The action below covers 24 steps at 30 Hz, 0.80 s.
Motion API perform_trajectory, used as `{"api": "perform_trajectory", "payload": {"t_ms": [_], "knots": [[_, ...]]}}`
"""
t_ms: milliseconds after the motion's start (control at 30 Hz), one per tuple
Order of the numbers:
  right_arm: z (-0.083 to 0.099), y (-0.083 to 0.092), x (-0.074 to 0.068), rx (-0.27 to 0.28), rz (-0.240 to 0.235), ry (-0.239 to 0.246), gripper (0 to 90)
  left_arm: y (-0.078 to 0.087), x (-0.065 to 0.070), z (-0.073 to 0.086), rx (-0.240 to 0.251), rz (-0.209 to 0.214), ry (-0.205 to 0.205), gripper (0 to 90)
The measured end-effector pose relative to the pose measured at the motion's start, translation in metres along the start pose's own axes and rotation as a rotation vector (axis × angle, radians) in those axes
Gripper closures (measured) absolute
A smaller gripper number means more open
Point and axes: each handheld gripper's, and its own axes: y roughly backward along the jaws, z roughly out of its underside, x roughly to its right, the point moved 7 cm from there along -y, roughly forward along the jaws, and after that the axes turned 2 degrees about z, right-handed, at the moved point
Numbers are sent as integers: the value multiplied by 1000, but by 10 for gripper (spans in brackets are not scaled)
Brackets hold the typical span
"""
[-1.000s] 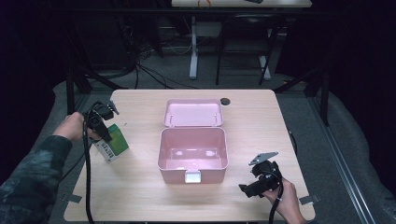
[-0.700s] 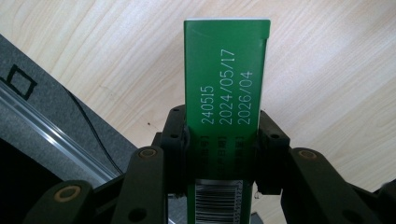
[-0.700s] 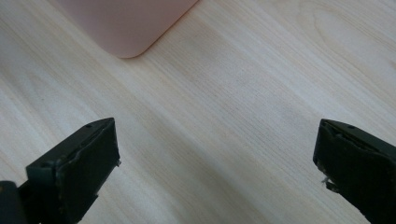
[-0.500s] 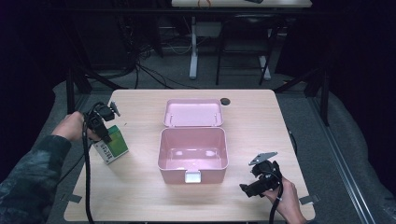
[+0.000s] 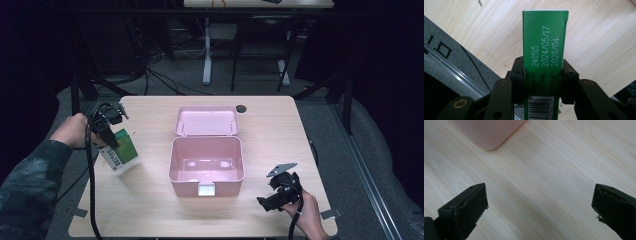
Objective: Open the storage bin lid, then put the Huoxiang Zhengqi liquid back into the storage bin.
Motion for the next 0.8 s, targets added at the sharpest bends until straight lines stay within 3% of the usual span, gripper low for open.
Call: {"api": "perform_trajectory", "payload": {"t_ms": [800], "knots": [[3, -5, -2, -38, -2, 3, 0, 38, 15, -11, -26, 9, -74, 636]]}}
